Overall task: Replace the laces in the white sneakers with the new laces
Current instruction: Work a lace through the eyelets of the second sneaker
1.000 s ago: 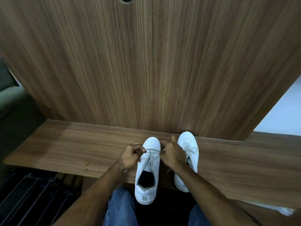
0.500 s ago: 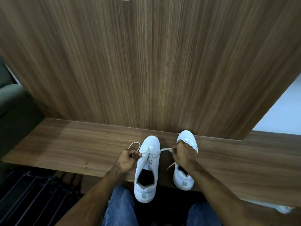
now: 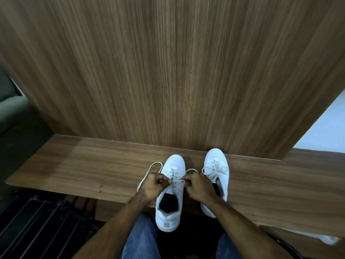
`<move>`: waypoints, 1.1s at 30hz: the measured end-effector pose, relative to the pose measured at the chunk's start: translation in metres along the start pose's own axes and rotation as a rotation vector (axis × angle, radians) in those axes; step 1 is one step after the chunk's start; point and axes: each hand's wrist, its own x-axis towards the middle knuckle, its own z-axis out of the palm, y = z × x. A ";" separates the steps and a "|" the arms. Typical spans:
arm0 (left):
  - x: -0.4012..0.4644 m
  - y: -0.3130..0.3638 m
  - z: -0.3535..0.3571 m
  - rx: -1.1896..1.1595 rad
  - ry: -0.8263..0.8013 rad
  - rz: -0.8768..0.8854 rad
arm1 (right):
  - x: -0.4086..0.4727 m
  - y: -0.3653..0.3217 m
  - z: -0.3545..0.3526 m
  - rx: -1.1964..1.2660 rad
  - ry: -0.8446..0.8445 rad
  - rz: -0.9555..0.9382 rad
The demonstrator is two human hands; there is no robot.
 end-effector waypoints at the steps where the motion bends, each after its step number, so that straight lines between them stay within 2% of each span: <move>1: 0.000 -0.001 0.000 0.015 0.001 0.003 | 0.000 0.000 0.000 0.014 -0.039 -0.004; 4: 0.000 0.003 0.006 0.060 0.021 0.032 | -0.001 -0.005 0.004 0.149 -0.100 -0.060; 7: 0.000 0.006 0.012 0.127 0.063 0.035 | 0.001 -0.013 0.011 0.207 -0.065 -0.077; 10: 0.000 -0.008 0.009 0.214 0.163 -0.040 | 0.005 -0.012 0.017 0.168 0.010 0.029; 14: 0.002 -0.025 0.003 0.314 0.088 -0.150 | 0.009 -0.007 0.021 0.181 0.054 0.185; 18: 0.001 -0.015 0.005 0.462 0.063 -0.138 | 0.009 -0.003 0.029 0.218 0.004 0.247; 21: 0.003 -0.014 0.006 0.447 0.089 -0.162 | 0.008 -0.002 0.033 0.203 -0.056 0.262; 28: 0.008 -0.019 0.002 0.352 0.097 -0.245 | 0.017 -0.014 0.037 0.160 -0.037 0.260; 33: 0.005 -0.018 0.003 0.394 0.123 -0.241 | 0.026 -0.027 0.041 -0.005 -0.064 0.223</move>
